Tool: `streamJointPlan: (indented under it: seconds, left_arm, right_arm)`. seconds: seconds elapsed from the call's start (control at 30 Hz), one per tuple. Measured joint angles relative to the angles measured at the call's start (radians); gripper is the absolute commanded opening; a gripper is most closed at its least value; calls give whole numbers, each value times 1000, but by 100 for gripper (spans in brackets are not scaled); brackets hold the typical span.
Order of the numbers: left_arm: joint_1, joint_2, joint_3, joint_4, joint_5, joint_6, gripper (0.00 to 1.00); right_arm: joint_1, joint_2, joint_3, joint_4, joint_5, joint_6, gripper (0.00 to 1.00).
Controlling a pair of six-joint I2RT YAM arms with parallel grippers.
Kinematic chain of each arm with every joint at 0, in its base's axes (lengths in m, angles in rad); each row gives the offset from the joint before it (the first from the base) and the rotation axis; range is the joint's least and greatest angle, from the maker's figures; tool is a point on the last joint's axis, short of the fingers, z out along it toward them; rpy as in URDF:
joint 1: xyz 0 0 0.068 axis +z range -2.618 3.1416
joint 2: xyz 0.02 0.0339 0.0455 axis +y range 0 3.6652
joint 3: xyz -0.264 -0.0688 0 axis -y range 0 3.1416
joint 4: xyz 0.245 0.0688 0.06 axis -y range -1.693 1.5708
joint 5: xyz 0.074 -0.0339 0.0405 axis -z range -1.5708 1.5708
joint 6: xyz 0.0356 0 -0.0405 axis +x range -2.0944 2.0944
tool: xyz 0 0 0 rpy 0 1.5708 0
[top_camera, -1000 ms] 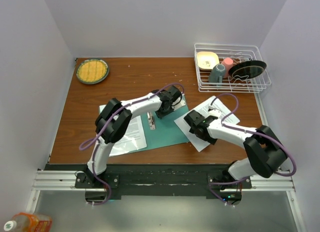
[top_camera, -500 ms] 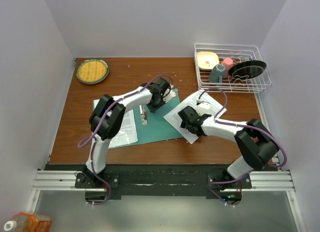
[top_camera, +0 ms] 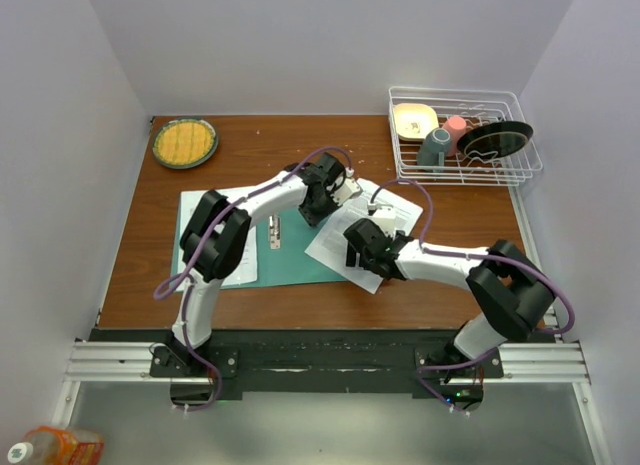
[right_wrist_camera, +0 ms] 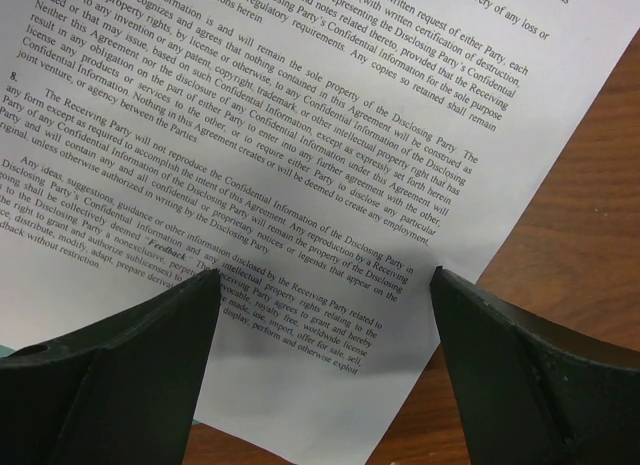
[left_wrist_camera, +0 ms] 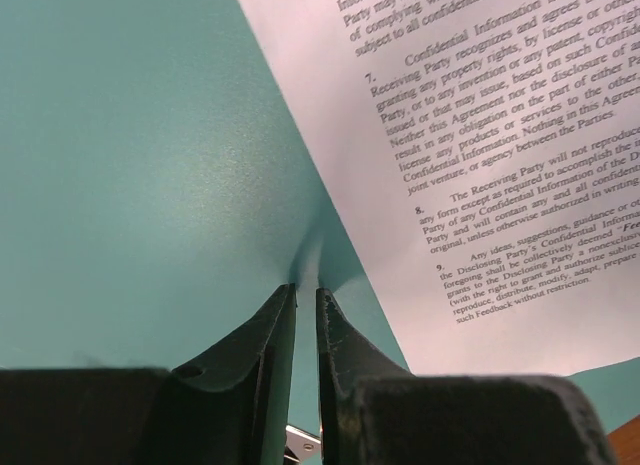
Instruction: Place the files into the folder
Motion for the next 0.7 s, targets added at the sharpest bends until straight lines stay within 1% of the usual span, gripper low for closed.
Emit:
streamJointPlan:
  seconds: [0.47, 0.6, 0.7]
  left_arm:
    - [-6, -24, -2, -52, 53, -1, 19]
    - [-25, -38, -14, -45, 62, -8, 19]
    - [-50, -37, -50, -26, 64, -10, 18]
  right_arm:
    - [38, -2, -22, 69, 4, -44, 90]
    - [40, -2, -21, 85, -13, -54, 90]
    - [39, -8, -21, 89, -34, -52, 91]
